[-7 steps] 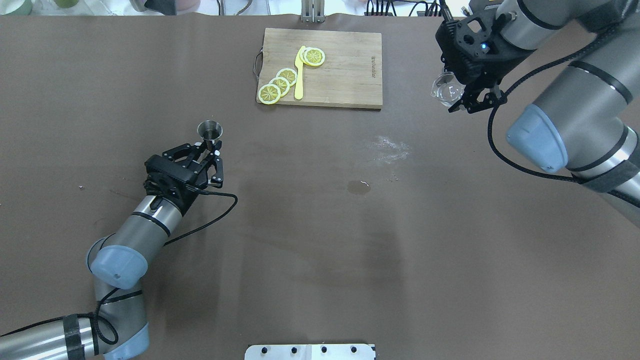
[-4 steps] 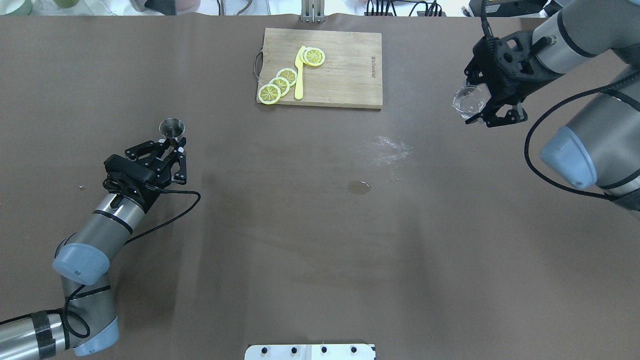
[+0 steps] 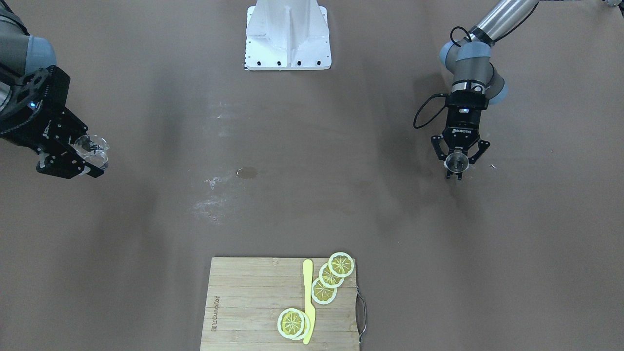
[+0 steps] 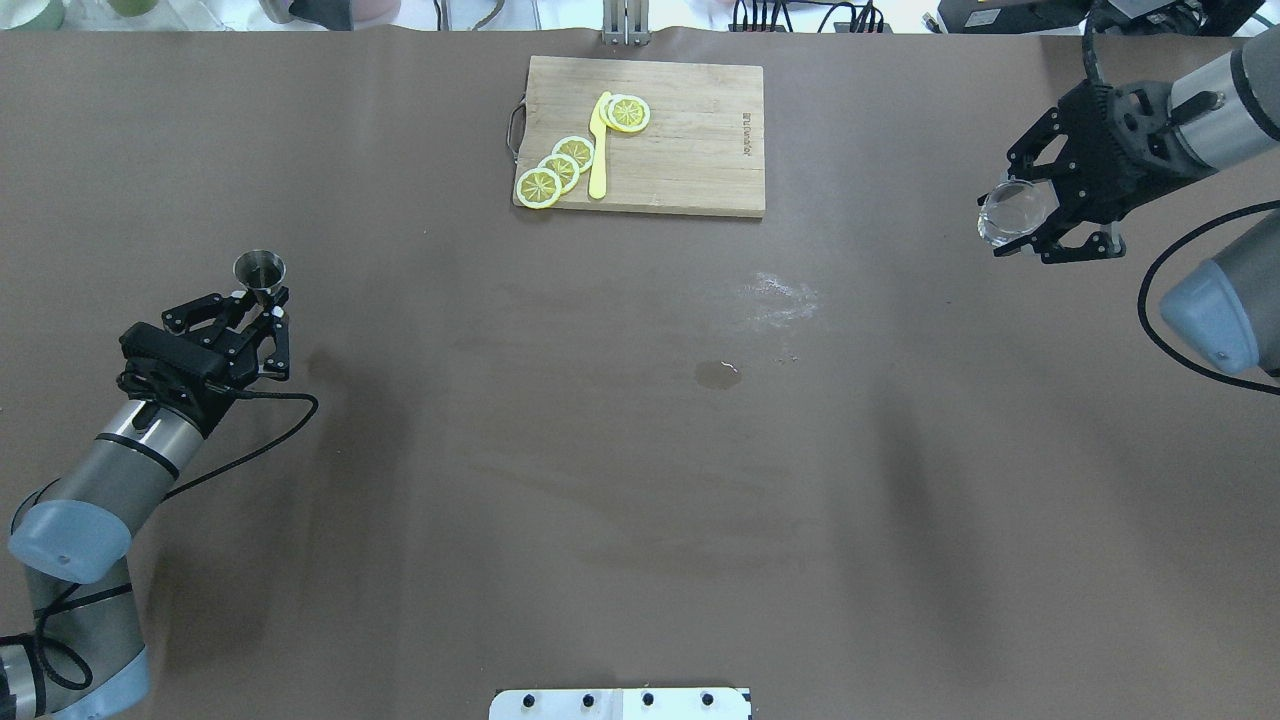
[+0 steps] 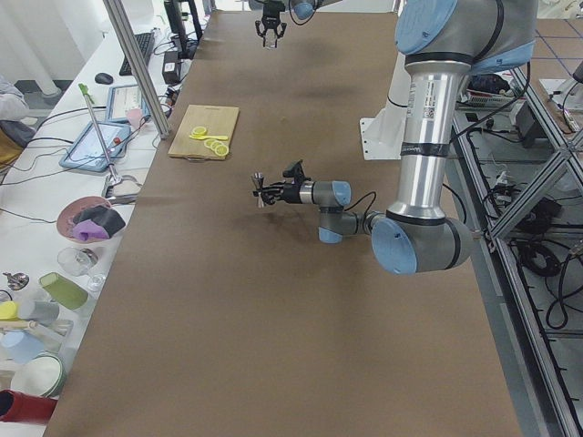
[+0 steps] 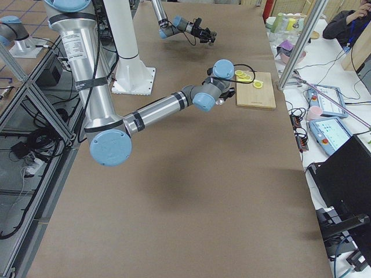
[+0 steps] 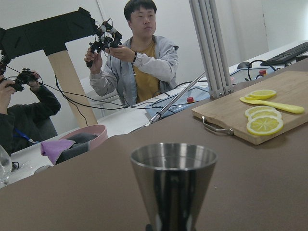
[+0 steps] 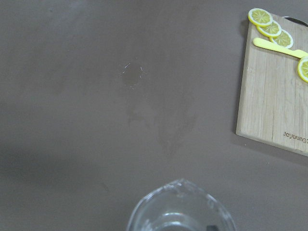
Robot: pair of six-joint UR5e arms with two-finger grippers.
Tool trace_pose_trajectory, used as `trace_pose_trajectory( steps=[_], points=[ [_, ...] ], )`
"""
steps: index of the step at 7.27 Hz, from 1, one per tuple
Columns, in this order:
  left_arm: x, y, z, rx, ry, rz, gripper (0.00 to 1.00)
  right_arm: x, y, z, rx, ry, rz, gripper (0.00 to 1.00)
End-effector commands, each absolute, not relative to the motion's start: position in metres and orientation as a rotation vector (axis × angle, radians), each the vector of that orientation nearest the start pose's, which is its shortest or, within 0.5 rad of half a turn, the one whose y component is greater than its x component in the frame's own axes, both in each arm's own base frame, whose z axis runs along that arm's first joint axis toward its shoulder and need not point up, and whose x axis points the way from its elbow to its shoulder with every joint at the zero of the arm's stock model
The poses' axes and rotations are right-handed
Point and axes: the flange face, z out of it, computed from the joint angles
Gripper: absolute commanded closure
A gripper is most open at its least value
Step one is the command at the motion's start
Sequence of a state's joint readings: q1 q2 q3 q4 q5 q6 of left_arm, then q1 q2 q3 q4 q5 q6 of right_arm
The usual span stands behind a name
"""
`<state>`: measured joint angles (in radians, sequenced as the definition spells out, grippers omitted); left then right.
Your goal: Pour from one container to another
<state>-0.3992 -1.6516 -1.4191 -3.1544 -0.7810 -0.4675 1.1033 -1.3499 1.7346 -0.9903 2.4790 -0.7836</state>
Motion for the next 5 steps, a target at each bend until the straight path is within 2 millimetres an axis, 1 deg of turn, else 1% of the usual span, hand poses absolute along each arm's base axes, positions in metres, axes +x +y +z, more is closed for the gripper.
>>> trace_pose_trajectory(
  steps=[1, 2, 3, 4, 5],
  points=[
    [0.375, -0.381, 0.521, 1.404, 0.608, -0.022, 1.00, -0.196, -0.516, 0.442, 1.209, -0.801, -1.425, 1.00],
    [0.379, -0.382, 0.519, 1.397, 0.627, -0.004, 1.00, -0.194, -0.513, 0.468, 1.251, -0.814, -1.395, 1.00],
    [0.384, -0.385, 0.520, 1.404, 0.603, 0.024, 1.00, -0.194, -0.511, 0.488, 1.283, -0.817, -1.380, 1.00],
    [0.390, -0.391, 0.501, 1.423, 0.603, 0.006, 1.00, -0.197, -0.515, 0.498, 1.306, -0.812, -1.383, 1.00],
    [0.392, -0.394, 0.509, 1.415, 0.594, -0.033, 1.00, -0.203, -0.515, 0.499, 1.294, -0.833, -1.382, 1.00]
  ],
)
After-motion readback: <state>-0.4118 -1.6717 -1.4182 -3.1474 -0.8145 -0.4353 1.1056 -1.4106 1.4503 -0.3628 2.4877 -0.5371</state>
